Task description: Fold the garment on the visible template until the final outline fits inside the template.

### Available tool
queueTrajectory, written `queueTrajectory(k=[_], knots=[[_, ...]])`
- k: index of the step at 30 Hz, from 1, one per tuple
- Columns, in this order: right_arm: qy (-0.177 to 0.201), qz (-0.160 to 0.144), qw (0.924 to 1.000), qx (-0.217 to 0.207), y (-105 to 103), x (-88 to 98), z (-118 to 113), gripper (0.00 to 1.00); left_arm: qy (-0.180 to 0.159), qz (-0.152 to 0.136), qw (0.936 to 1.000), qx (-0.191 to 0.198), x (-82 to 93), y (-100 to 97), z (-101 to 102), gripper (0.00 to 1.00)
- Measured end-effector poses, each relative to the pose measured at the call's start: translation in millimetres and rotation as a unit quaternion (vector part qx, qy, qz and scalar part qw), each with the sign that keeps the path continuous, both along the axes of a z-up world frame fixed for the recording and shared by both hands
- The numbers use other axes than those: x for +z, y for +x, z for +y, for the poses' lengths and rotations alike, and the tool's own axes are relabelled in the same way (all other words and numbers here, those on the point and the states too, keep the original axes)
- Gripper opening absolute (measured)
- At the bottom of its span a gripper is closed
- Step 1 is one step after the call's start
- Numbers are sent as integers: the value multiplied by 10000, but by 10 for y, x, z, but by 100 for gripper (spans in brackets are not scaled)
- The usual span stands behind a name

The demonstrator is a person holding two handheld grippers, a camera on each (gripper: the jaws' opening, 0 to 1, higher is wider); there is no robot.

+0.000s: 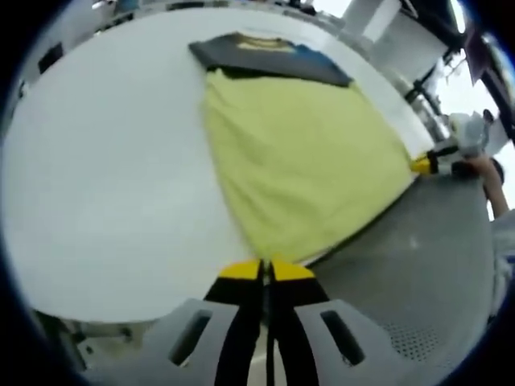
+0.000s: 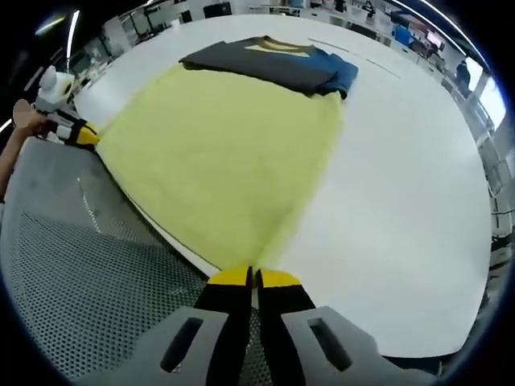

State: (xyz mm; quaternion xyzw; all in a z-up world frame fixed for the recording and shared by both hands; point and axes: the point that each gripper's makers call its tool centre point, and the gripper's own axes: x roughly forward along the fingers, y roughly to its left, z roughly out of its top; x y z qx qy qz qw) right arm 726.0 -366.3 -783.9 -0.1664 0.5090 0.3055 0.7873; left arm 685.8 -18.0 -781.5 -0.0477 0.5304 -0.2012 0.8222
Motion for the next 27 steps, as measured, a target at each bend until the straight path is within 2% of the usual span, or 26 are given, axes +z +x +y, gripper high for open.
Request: queueTrajectory(k=[5,7,9,16,21,27], knots=[[-70,-49,10000,49,2,1,4,2,-5,-144,9999,50,6,-12,-18,0],[-189,-173,9995,203,9,10,8,2,149,-304,9992,-228,15,-9,-35,0],[-187,-157,9995,189,11,14,9,2,135,-211,9996,-111,12,-22,-34,0],[4,-204,9997,101,2,131,3,2,143,-313,9994,-51,24,-11,7,0],[296,-265,9992,-77,1,225,2,2,-24,-442,9990,30,140,13,-19,0],[323,-336,9989,-42,-26,264,13,2,-86,-543,9985,-5,267,-1,-73,0]])
